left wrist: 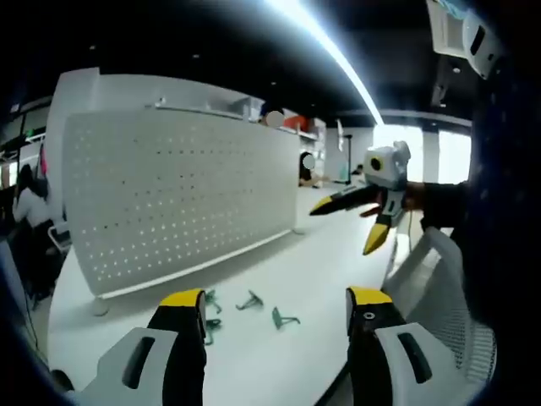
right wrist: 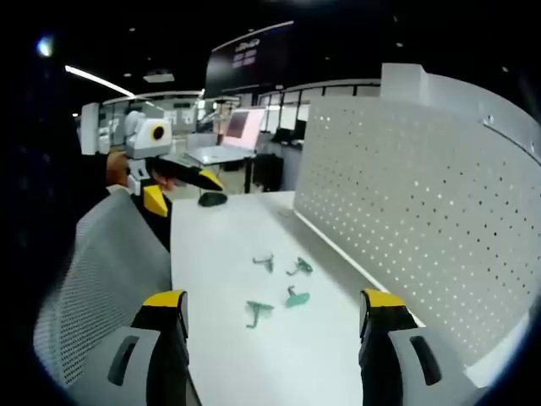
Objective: Insert the hook assembly into the mounting plate slot until the hook locks in place.
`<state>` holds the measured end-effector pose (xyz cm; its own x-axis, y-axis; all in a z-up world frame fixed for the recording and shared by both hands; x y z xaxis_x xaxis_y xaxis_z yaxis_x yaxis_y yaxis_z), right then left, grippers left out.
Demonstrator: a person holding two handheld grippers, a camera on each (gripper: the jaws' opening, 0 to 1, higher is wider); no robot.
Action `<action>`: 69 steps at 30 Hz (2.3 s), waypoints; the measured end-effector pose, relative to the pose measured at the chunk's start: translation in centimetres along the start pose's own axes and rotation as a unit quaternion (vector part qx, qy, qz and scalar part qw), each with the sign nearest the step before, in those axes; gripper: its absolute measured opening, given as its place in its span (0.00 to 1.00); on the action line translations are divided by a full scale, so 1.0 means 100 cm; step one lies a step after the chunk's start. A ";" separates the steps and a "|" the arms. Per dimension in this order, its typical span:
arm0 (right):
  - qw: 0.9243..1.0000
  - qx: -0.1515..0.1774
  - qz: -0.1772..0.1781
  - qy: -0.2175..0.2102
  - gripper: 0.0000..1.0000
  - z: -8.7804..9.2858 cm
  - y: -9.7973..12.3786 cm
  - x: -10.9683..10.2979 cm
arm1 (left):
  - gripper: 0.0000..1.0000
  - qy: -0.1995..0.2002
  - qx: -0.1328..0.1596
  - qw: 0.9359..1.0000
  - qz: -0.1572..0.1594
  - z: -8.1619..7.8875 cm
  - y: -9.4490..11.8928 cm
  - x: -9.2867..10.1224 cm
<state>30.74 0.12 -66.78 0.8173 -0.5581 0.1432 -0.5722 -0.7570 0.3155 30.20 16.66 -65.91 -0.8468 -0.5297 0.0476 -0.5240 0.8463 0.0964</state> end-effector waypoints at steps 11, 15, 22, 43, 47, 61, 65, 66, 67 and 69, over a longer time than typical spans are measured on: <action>1.000 -0.002 -0.002 0.003 0.85 -0.001 0.000 -0.003 | 0.68 -0.001 0.000 1.000 0.002 -0.001 0.000 0.001; 1.000 -0.003 -0.003 0.003 0.85 -0.001 -0.001 -0.003 | 0.68 -0.001 -0.002 1.000 0.001 0.001 0.001 0.002; 1.000 -0.003 -0.004 0.002 0.84 0.001 -0.002 -0.002 | 0.67 0.000 -0.001 1.000 -0.002 0.003 0.002 0.001; 1.000 -0.003 -0.001 -0.003 0.84 0.002 -0.001 -0.002 | 0.67 0.001 -0.003 1.000 0.001 0.006 0.000 0.002; 1.000 -0.006 -0.001 -0.002 0.83 0.004 -0.001 -0.002 | 0.67 0.002 -0.003 1.000 0.001 0.007 0.000 0.001; 1.000 -0.011 0.000 0.007 0.83 0.000 -0.009 0.000 | 0.66 0.004 -0.002 1.000 0.004 0.010 -0.001 0.002; 1.000 -0.010 -0.002 0.010 0.81 -0.004 -0.015 0.003 | 0.66 0.005 0.000 1.000 0.004 0.010 -0.001 0.003; 1.000 -0.011 -0.002 0.010 0.79 -0.005 -0.017 0.004 | 0.66 0.005 0.000 1.000 0.004 0.010 -0.001 0.003; 1.000 -0.013 -0.004 0.011 0.78 -0.006 -0.020 0.005 | 0.66 0.005 0.000 1.000 0.004 0.011 -0.001 0.003; 1.000 -0.015 -0.007 0.016 0.75 -0.008 -0.025 0.005 | 0.66 0.005 0.001 1.000 0.005 0.011 -0.002 0.003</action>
<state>32.68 1.98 -66.73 0.8278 -0.5352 0.1681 -0.5579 -0.7541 0.3465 29.90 16.38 -66.96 -0.8507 -0.5225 0.0581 -0.5164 0.8512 0.0935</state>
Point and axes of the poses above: the point that each gripper's makers call its tool centre point, and the gripper's own axes: y roughly backward along the fingers, x roughly to its right, z roughly out of its underside, the point moved 1 cm from there along y, roughly backward along the fingers, and after that the axes turned 7 degrees about x, right-handed, at the moved point
